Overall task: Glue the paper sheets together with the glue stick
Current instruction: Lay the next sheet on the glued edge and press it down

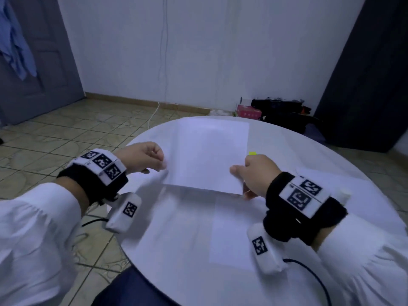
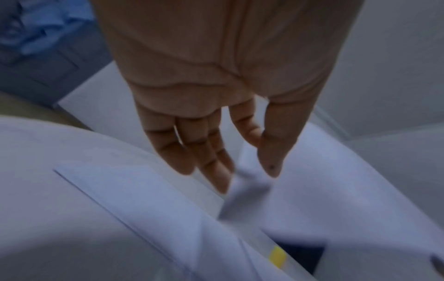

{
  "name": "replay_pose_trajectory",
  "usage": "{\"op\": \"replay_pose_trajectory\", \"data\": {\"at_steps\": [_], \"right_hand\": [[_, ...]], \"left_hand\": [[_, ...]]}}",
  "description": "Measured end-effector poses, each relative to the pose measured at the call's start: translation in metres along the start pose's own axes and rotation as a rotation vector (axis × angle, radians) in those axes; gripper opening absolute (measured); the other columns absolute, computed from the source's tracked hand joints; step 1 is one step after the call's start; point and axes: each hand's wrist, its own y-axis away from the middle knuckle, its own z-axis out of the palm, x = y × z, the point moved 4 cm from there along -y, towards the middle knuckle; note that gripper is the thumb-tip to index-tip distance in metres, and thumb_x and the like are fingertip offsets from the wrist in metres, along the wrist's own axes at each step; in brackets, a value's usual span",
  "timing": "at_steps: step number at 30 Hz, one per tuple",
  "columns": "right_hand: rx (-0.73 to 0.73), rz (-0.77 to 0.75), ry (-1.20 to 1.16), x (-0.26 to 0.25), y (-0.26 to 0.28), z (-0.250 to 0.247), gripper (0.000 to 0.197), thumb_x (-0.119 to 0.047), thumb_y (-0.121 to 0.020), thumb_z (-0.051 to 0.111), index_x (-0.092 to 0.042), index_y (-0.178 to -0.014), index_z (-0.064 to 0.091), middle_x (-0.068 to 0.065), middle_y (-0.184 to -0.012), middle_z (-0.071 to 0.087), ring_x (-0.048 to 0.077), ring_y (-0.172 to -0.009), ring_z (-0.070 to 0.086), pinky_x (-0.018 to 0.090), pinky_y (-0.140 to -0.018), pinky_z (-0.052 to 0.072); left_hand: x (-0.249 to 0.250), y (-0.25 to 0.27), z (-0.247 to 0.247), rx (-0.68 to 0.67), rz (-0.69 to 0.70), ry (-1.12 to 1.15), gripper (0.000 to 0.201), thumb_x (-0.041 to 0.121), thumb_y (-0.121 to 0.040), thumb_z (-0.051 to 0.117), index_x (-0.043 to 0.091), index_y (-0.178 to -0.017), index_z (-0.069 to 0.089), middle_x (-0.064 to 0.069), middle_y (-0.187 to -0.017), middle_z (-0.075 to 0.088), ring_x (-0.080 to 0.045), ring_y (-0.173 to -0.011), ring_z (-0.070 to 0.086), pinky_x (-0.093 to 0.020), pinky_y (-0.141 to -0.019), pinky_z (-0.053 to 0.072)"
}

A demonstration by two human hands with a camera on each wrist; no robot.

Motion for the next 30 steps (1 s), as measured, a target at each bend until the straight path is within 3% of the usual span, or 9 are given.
{"op": "replay_pose_trajectory", "data": {"at_steps": [2, 5, 9, 12, 16, 18, 20, 25, 30], "right_hand": [[0.047, 0.01, -0.05, 0.025, 0.016, -0.021, 0.033, -0.019, -0.096, 0.054, -0.01, -0.069, 0.037, 0.012, -0.052, 0.047, 0.027, -0.042, 0.054, 0.025, -0.045, 0.047], [0.066, 0.07, -0.086, 0.065, 0.037, -0.046, 0.029, -0.018, -0.093, 0.058, -0.006, -0.072, 0.041, 0.011, -0.044, 0.049, 0.033, -0.049, 0.061, 0.037, -0.057, 0.049], [0.09, 0.154, -0.064, 0.112, 0.06, -0.07, 0.03, -0.013, -0.089, 0.064, -0.007, -0.069, 0.042, 0.012, -0.047, 0.05, 0.023, -0.035, 0.049, 0.03, -0.046, 0.048], [0.039, 0.19, -0.083, 0.134, 0.071, -0.077, 0.024, 0.002, -0.083, 0.064, -0.009, -0.07, 0.047, 0.009, -0.06, 0.047, 0.021, -0.048, 0.045, 0.028, -0.042, 0.048], [-0.012, 0.257, -0.073, 0.152, 0.072, -0.079, 0.013, 0.005, -0.08, 0.066, -0.004, -0.089, 0.062, 0.009, -0.072, 0.052, 0.018, -0.056, 0.047, 0.025, -0.04, 0.048], [-0.043, 0.287, -0.019, 0.159, 0.069, -0.078, 0.013, 0.005, -0.079, 0.068, -0.005, -0.074, 0.06, 0.01, -0.064, 0.051, 0.02, -0.049, 0.045, 0.027, -0.041, 0.049], [-0.041, 0.303, 0.035, 0.167, 0.063, -0.077, 0.03, 0.005, -0.077, 0.069, -0.008, -0.058, 0.051, 0.006, -0.047, 0.047, 0.021, -0.042, 0.043, 0.028, -0.043, 0.045], [-0.119, 0.321, 0.166, 0.17, 0.057, -0.07, 0.012, -0.005, -0.076, 0.071, -0.007, -0.077, 0.059, 0.011, -0.05, 0.059, 0.025, -0.056, 0.046, 0.021, -0.042, 0.033], [-0.145, 0.335, 0.205, 0.173, 0.052, -0.068, 0.019, -0.006, -0.078, 0.07, -0.007, -0.07, 0.053, 0.012, -0.05, 0.06, 0.022, -0.047, 0.042, 0.019, -0.039, 0.029]], "left_hand": [[0.011, 0.013, 0.017, -0.086, 0.019, 0.098, 0.019, -0.003, -0.079, 0.07, 0.014, -0.076, 0.064, 0.002, -0.071, 0.069, -0.009, -0.067, 0.063, -0.025, -0.066, 0.045], [0.029, 0.032, 0.049, -0.215, 0.04, 0.128, 0.012, 0.005, -0.065, 0.078, 0.014, -0.072, 0.077, 0.0, -0.072, 0.07, -0.006, -0.063, 0.063, -0.02, -0.061, 0.05], [0.044, 0.047, 0.089, -0.302, 0.045, 0.069, 0.017, -0.001, -0.068, 0.08, 0.015, -0.075, 0.078, 0.001, -0.071, 0.071, -0.004, -0.06, 0.062, -0.016, -0.056, 0.05], [0.046, 0.054, 0.116, -0.354, 0.034, -0.085, 0.015, 0.002, -0.076, 0.077, 0.016, -0.082, 0.076, 0.004, -0.069, 0.069, -0.003, -0.061, 0.061, -0.016, -0.058, 0.051], [0.044, 0.06, 0.144, -0.44, 0.031, -0.27, 0.014, 0.007, -0.076, 0.078, 0.018, -0.083, 0.073, 0.011, -0.054, 0.061, 0.0, -0.051, 0.056, -0.015, -0.057, 0.05], [0.041, 0.061, 0.15, -0.444, 0.023, -0.324, 0.015, 0.009, -0.075, 0.079, 0.02, -0.083, 0.072, 0.01, -0.057, 0.059, -0.001, -0.049, 0.055, -0.014, -0.056, 0.048], [0.038, 0.061, 0.153, -0.45, 0.026, -0.393, 0.016, 0.014, -0.074, 0.081, 0.025, -0.081, 0.071, 0.011, -0.057, 0.057, 0.0, -0.05, 0.054, -0.011, -0.057, 0.045], [0.036, 0.059, 0.158, -0.48, 0.037, -0.492, 0.017, 0.021, -0.076, 0.08, 0.031, -0.08, 0.068, 0.014, -0.057, 0.054, 0.005, -0.049, 0.05, -0.007, -0.054, 0.038], [0.035, 0.056, 0.161, -0.507, 0.024, -0.509, 0.016, 0.024, -0.074, 0.081, 0.029, -0.083, 0.069, 0.014, -0.06, 0.056, 0.002, -0.053, 0.052, -0.012, -0.06, 0.04]]}}
